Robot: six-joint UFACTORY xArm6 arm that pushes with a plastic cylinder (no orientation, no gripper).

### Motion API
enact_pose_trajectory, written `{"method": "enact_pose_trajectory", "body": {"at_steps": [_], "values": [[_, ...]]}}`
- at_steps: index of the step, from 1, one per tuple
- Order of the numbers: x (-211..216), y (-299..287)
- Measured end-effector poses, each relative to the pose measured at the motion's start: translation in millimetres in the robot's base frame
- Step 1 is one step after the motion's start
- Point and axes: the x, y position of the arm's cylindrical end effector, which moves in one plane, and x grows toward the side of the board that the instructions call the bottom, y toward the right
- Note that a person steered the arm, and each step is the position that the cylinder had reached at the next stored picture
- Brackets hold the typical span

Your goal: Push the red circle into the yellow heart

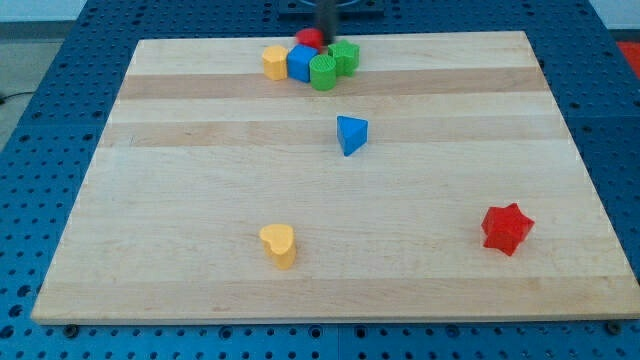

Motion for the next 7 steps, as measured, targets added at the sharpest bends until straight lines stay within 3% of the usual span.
{"method": "enact_pose_trajectory", "body": {"at_steps": [2,3,5,7], "values": [[40.3,-16.1],[46.7,-77.1],[13.0,-127.5],[58.2,-141.2]]}}
